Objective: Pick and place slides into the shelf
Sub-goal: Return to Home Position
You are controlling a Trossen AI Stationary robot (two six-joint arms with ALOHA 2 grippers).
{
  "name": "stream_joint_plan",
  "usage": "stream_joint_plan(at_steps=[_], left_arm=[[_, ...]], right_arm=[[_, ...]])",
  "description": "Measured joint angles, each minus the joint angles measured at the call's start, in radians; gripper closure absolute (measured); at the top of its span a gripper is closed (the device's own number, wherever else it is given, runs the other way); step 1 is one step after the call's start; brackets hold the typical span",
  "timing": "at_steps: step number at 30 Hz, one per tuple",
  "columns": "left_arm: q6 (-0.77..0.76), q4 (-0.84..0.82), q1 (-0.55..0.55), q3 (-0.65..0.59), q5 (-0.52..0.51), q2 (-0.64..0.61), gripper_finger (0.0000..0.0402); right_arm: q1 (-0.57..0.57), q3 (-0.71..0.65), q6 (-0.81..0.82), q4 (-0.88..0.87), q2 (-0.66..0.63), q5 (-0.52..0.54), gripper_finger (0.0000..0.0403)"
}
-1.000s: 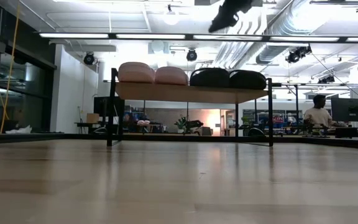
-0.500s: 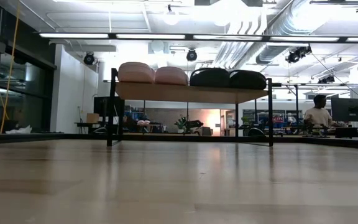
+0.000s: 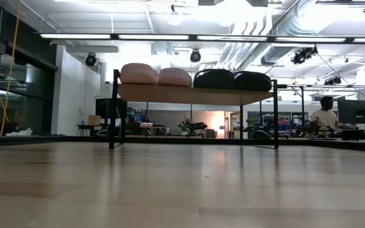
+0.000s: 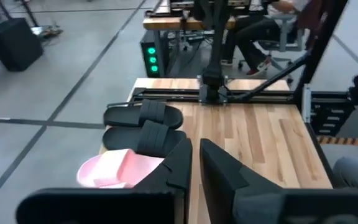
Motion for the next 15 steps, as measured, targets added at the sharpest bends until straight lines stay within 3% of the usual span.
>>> stream_joint_plan(at_steps=[8, 15], left_arm=[[-0.05, 0.004, 0.0, -0.033, -0.039, -0.085, 0.0391], [-0.072, 0.202, -0.001, -0.307, -0.075, -0.263, 0.0398]], right_arm=[[0.0, -0.001, 0.048, -0.007, -0.071, 0.0, 0.0402], [0.0, -0.001, 0.047, -0.009, -0.18, 0.013, 0.0403]])
